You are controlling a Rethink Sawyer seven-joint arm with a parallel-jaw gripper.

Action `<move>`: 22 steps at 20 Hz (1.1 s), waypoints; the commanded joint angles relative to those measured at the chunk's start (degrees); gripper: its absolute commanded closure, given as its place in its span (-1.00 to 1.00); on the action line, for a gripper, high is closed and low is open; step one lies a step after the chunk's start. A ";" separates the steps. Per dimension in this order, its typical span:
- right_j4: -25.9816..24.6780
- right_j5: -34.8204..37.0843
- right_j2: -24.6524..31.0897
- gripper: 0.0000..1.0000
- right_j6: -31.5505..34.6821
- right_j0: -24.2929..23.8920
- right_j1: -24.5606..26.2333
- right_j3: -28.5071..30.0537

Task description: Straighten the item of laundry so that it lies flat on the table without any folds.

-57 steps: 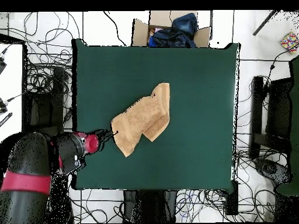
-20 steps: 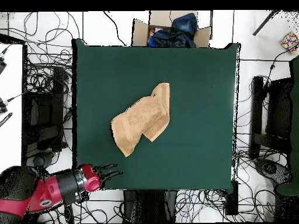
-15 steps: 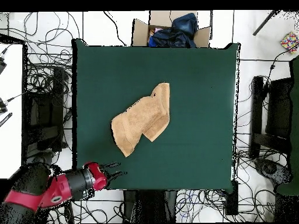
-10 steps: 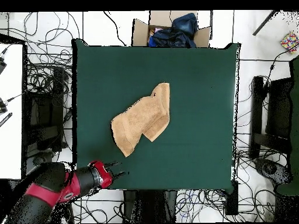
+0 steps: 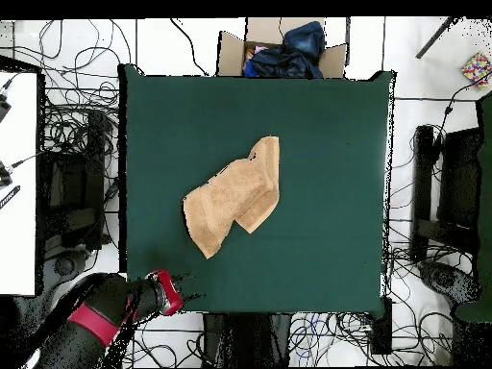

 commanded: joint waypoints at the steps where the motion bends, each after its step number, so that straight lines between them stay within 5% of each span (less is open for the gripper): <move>1: 8.57 2.83 8.22 -1.00 13.13 -0.37 -2.61 1.20; 5: 9.17 10.13 3.87 -1.00 13.80 3.18 -1.47 -3.79; 8: 4.65 22.78 -8.17 -1.00 15.86 10.71 4.45 -11.14; 13: -0.42 25.36 -16.01 -1.00 12.03 18.41 1.29 -8.39; 17: -6.66 20.69 -21.00 -1.00 12.44 25.37 3.42 -8.05; 22: -3.49 18.68 -16.08 -1.00 15.96 29.17 5.07 -5.97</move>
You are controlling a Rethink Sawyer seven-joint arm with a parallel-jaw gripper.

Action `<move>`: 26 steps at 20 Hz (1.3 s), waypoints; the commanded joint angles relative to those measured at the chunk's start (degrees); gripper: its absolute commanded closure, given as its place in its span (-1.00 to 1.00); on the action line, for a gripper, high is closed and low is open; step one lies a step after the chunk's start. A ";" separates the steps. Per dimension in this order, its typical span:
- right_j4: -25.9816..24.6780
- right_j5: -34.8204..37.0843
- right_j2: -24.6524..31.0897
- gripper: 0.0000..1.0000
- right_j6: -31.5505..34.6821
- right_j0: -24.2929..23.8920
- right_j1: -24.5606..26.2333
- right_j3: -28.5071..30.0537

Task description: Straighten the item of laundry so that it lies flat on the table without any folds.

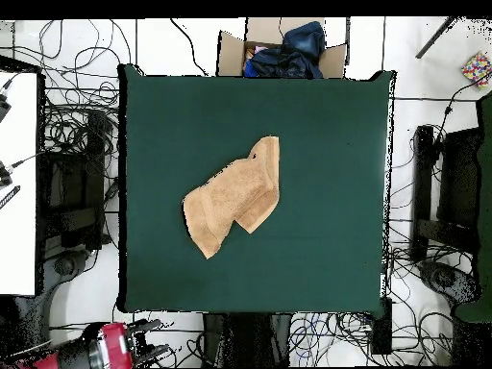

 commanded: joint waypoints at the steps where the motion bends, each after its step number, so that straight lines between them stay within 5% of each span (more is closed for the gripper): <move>1: 1.71 -2.62 3.47 -1.00 16.18 3.82 4.68 -1.40; 19: 11.86 -0.62 5.13 -1.00 23.69 8.84 17.78 -3.38; 26: 19.11 -1.73 4.42 -1.00 32.27 8.70 21.32 -4.65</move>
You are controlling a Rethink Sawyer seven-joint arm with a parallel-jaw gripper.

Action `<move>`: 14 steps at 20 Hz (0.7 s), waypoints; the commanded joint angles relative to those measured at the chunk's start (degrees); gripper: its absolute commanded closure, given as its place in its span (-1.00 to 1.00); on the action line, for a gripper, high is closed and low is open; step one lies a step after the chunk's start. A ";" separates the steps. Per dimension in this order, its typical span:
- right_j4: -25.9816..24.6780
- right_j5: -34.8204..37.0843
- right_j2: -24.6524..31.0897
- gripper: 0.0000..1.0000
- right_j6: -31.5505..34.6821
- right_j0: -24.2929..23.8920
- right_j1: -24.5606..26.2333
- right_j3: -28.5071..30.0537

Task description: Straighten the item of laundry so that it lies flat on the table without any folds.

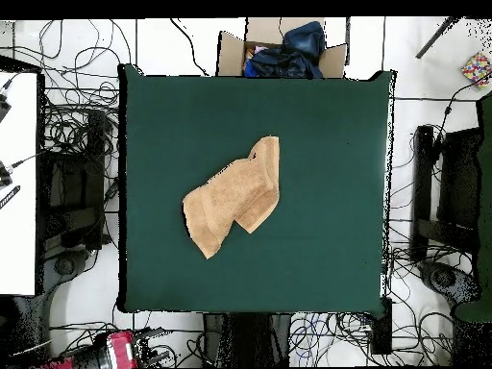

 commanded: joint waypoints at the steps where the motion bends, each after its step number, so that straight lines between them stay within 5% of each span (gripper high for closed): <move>1: 9.57 -1.66 5.15 -1.00 23.13 -0.13 4.50 -4.90; 9: 11.37 2.55 4.48 -1.00 24.92 -1.81 8.45 -10.10; 14: 10.01 3.90 3.71 -1.00 22.30 -2.94 6.34 -10.52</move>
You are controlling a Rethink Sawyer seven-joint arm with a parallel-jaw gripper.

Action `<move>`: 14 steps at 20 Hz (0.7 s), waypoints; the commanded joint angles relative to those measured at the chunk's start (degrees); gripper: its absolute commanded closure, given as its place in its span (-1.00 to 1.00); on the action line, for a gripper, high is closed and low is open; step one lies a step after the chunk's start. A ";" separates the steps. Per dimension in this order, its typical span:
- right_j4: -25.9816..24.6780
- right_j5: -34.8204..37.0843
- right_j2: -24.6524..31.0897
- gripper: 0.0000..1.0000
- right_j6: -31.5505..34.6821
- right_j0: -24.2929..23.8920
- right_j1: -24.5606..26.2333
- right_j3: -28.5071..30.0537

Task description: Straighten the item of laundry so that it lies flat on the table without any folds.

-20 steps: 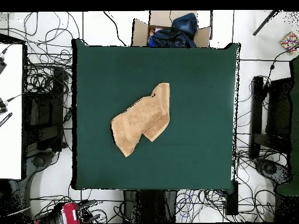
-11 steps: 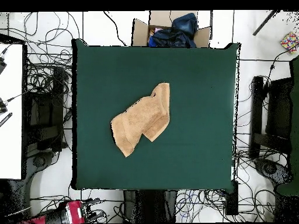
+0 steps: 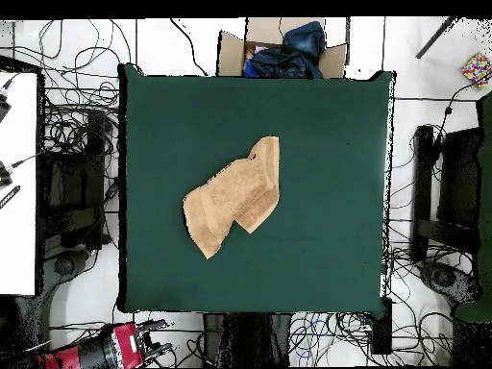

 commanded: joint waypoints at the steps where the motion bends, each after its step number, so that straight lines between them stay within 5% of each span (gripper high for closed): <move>1: 3.73 3.97 3.66 -1.00 11.33 -2.63 0.66 -8.61; 14: -0.76 6.46 0.61 -1.00 7.85 -1.59 0.57 -10.24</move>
